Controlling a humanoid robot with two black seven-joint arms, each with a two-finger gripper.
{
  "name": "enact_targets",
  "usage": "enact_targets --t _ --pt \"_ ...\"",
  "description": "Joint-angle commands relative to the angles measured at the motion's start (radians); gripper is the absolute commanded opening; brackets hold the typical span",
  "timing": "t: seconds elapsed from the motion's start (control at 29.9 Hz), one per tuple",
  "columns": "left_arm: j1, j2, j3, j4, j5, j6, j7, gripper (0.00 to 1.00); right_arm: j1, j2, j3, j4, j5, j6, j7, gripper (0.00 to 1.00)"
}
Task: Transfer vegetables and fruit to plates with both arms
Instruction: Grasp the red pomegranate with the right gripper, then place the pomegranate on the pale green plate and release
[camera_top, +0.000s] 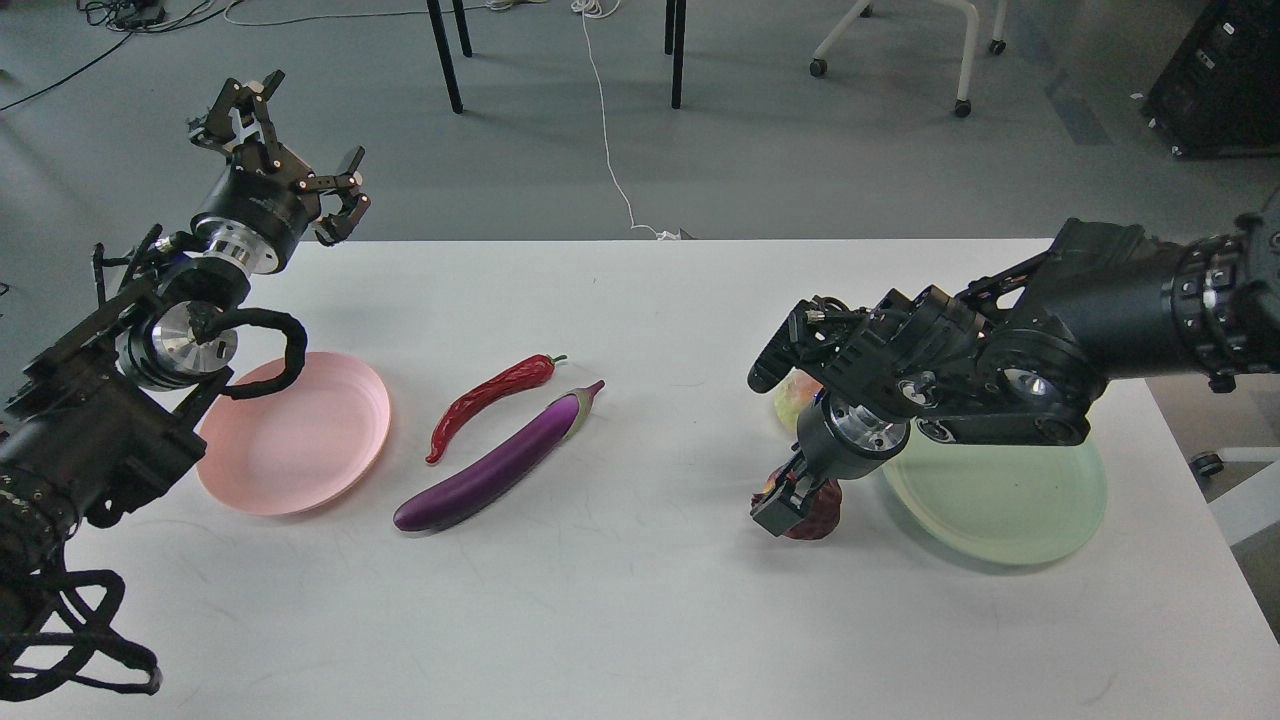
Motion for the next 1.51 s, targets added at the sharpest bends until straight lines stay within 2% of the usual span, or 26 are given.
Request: enact_targets --t 0.0,0.13,0.2,0.4,0.57,0.67,0.9,1.07,1.21,1.31,1.47 --pt "0.0 0.002 0.0 0.0 0.0 0.0 0.0 0.98 -0.014 -0.006 -0.002 0.001 0.002 -0.001 0.001 0.74" --pt "0.0 0.002 0.0 0.0 0.0 0.0 0.0 0.98 -0.009 -0.007 0.003 0.0 0.002 -0.001 0.001 0.59" --pt "0.0 0.001 0.0 0.0 0.0 0.0 0.0 0.98 0.003 -0.009 0.012 0.0 0.006 -0.005 0.001 0.56" --pt "0.0 0.002 0.0 0.0 0.0 0.0 0.0 0.98 0.087 -0.098 0.066 0.014 0.027 -0.018 -0.002 0.55" --pt "0.002 0.013 0.001 0.0 0.0 0.0 0.001 0.98 0.181 -0.251 0.049 0.17 -0.025 -0.018 -0.009 0.56" --pt "0.002 0.01 0.0 0.0 0.0 0.0 0.0 0.98 0.181 -0.346 0.018 0.214 -0.088 -0.018 -0.009 0.56" --pt "0.002 0.004 0.001 0.0 0.0 0.001 0.001 0.98 0.072 -0.51 -0.029 0.205 -0.165 -0.019 -0.009 0.57" --pt "0.002 0.004 0.003 0.0 0.002 0.001 0.001 0.98 -0.024 -0.576 -0.023 0.175 -0.186 -0.037 -0.009 0.62" --pt "0.002 0.005 0.003 0.0 0.005 0.001 0.001 0.98 -0.051 -0.589 -0.025 0.162 -0.186 -0.088 -0.009 0.76" --pt "0.002 0.002 0.003 0.0 0.005 0.003 0.001 0.98 -0.051 -0.598 -0.017 0.162 -0.185 -0.091 -0.009 0.94" --pt "0.002 -0.001 0.003 0.0 0.006 0.001 0.001 0.98 -0.051 -0.595 0.027 0.164 -0.177 -0.09 -0.009 0.96"
